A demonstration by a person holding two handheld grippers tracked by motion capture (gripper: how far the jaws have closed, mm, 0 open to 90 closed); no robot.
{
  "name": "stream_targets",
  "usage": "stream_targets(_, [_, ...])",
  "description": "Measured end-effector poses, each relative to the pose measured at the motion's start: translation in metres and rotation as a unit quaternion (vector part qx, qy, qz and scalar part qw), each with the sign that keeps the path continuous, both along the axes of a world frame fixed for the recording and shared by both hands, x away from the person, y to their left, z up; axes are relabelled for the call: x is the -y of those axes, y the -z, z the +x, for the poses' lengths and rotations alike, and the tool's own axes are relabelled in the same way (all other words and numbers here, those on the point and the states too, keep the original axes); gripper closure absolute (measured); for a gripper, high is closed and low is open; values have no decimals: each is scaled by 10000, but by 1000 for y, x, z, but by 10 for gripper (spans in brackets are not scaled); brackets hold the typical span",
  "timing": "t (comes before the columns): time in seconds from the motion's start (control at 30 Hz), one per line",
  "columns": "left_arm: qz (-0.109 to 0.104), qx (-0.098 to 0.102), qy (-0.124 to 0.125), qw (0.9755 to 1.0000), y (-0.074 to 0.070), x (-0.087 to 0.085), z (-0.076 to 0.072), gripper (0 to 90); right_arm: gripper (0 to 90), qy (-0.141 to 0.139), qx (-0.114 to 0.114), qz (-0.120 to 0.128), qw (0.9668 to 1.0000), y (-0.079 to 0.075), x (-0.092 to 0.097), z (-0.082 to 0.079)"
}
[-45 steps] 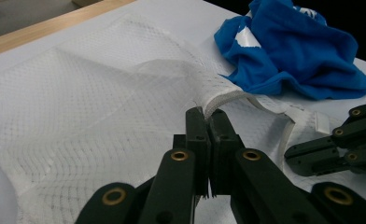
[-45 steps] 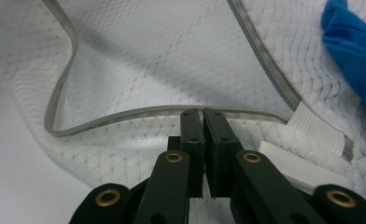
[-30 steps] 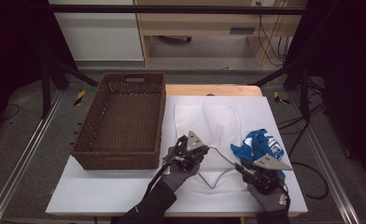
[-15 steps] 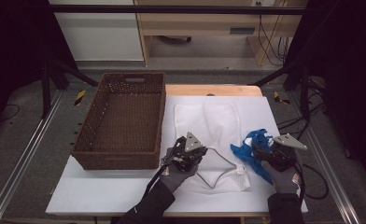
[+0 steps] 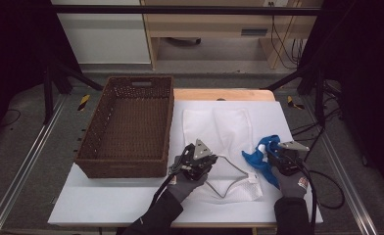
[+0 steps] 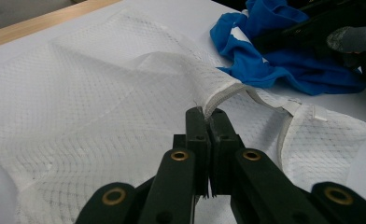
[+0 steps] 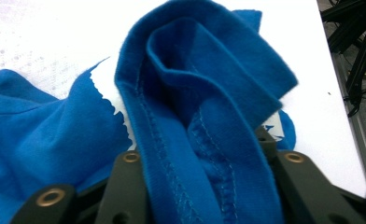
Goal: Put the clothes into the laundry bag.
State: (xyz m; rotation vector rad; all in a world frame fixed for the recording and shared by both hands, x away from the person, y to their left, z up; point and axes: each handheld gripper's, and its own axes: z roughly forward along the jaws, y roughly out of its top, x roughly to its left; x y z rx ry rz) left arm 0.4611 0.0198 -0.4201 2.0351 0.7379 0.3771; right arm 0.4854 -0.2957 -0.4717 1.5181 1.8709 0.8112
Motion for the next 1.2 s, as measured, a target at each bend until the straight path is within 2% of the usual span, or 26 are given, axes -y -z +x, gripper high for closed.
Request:
stream_targets(0.1, [2,-22,6,10000,0,0,0,883,649,-32,90,85,9999,-6,2,-6])
stream_targets(0.23, [-34,-51,-17,10000,-1,0,1,883,650,-265,415,368,9981,-22,4,-23])
stream_targets(0.3, [-43,-63,-29,10000,-2,-1,2,883,650,-478,689,572,9948,-34,6,-37])
stream_targets(0.37, [-24,-71,-51,10000,-3,0,3,883,649,-634,833,660,9923,-41,7,-45])
stream_targets(0.43, [-27,-84,-77,9999,-3,0,4,883,647,-901,1044,796,9872,-52,5,-59])
stream_targets(0.6, [-56,-160,-131,9998,-4,2,7,883,644,-1283,1365,855,9786,-70,-3,-77])
stream_targets(0.73, [-50,-186,-166,9997,-5,2,8,883,643,-1828,1401,963,9683,-77,-17,-88])
stream_targets(0.9, [-133,-234,-208,9994,-10,3,10,884,639,-2217,1299,868,9625,-74,-46,-94])
stream_targets(1.03, [-128,-223,-241,9994,-13,4,10,883,638,-2492,1170,788,9581,-65,-69,-92])
stream_targets(1.17, [-137,-266,-306,9991,-14,4,14,884,637,-2781,1135,703,9512,-61,-84,-93])
stream_targets(1.2, [-160,-288,-310,9990,-14,3,15,884,637,-2876,1129,699,9485,-61,-87,-93])
